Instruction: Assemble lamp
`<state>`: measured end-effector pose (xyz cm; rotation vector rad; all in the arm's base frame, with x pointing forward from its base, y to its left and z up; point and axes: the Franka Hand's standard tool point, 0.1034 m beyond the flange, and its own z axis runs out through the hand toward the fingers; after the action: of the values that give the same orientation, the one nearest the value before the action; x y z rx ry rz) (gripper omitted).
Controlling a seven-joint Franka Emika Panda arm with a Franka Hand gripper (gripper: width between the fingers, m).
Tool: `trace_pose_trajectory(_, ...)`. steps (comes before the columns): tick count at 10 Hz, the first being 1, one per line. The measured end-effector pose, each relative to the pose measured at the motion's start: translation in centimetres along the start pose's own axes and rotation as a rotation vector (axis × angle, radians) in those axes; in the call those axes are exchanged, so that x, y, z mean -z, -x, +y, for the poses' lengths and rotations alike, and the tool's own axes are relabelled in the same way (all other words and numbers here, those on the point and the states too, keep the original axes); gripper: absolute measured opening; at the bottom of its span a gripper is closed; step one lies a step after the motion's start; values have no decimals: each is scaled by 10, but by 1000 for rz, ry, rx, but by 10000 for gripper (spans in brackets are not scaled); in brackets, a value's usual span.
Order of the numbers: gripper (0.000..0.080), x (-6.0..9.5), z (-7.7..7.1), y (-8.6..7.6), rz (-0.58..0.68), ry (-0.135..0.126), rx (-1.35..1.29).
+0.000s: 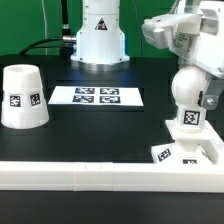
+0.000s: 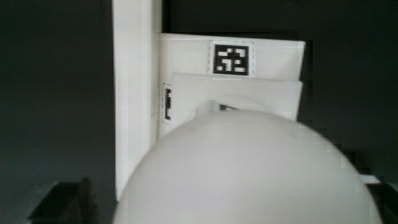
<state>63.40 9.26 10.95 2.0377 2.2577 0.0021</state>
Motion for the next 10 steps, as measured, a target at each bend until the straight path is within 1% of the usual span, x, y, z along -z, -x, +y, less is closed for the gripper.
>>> trace_pose_trajectory(3, 699, 0, 0, 0, -19, 2, 162)
trace_pose_trajectory(4, 672, 0, 0, 0, -19, 1, 165)
trace_pose_trajectory(5, 672, 0, 0, 1, -19, 1, 159)
trace_pose_trajectory(6, 576, 0, 0, 2, -19, 1, 158)
trace_pose_trajectory(10, 576, 0, 0, 3, -19, 1, 131)
